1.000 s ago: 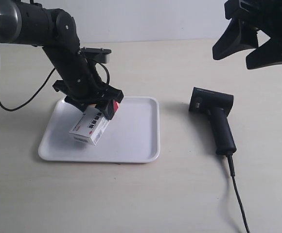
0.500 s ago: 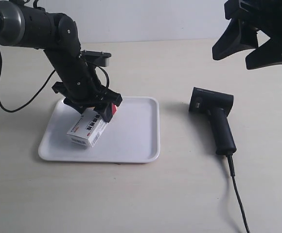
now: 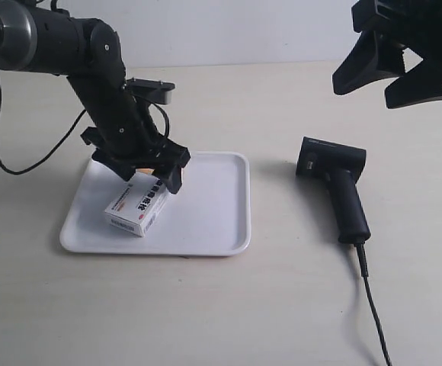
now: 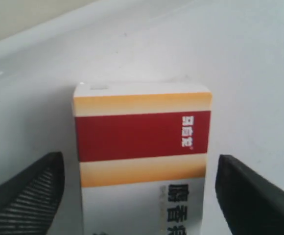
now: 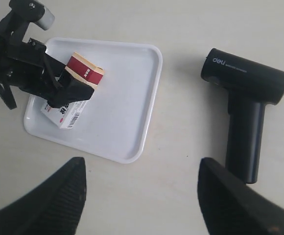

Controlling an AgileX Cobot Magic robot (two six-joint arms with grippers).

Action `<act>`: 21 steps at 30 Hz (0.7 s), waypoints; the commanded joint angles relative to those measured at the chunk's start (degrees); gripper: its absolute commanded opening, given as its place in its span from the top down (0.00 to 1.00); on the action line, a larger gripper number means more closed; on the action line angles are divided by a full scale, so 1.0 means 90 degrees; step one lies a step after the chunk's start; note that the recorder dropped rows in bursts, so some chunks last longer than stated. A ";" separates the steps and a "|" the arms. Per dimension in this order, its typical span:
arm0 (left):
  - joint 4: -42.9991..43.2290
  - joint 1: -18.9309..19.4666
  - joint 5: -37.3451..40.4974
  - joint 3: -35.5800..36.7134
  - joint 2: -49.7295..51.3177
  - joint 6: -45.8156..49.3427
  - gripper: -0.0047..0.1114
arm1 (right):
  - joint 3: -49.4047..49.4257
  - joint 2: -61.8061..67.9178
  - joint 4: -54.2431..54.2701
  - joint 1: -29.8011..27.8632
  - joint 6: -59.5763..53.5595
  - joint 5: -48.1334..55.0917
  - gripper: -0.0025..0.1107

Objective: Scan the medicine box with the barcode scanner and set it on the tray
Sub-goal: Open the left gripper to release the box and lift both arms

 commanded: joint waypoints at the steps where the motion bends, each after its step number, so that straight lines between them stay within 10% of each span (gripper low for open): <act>1: 0.0181 0.0020 0.0141 -0.0237 -0.0574 0.0049 0.27 | -0.0015 -0.0037 0.0030 -0.0028 -0.0065 -0.0031 0.43; 4: 0.0197 0.0123 0.0281 -0.0326 -0.1031 0.0031 0.35 | -0.0015 -0.0037 0.0030 -0.0028 -0.0065 -0.0031 0.43; 12: 0.0197 0.0175 0.0401 -0.0339 -0.1888 0.0188 0.96 | -0.0015 -0.0037 -0.0060 -0.0028 -0.0102 -0.0095 0.47; 21: -0.0012 0.0175 0.0518 -0.0339 -0.2656 0.0201 0.95 | -0.0002 -0.0037 -0.0060 -0.0028 -0.0491 -0.0182 0.89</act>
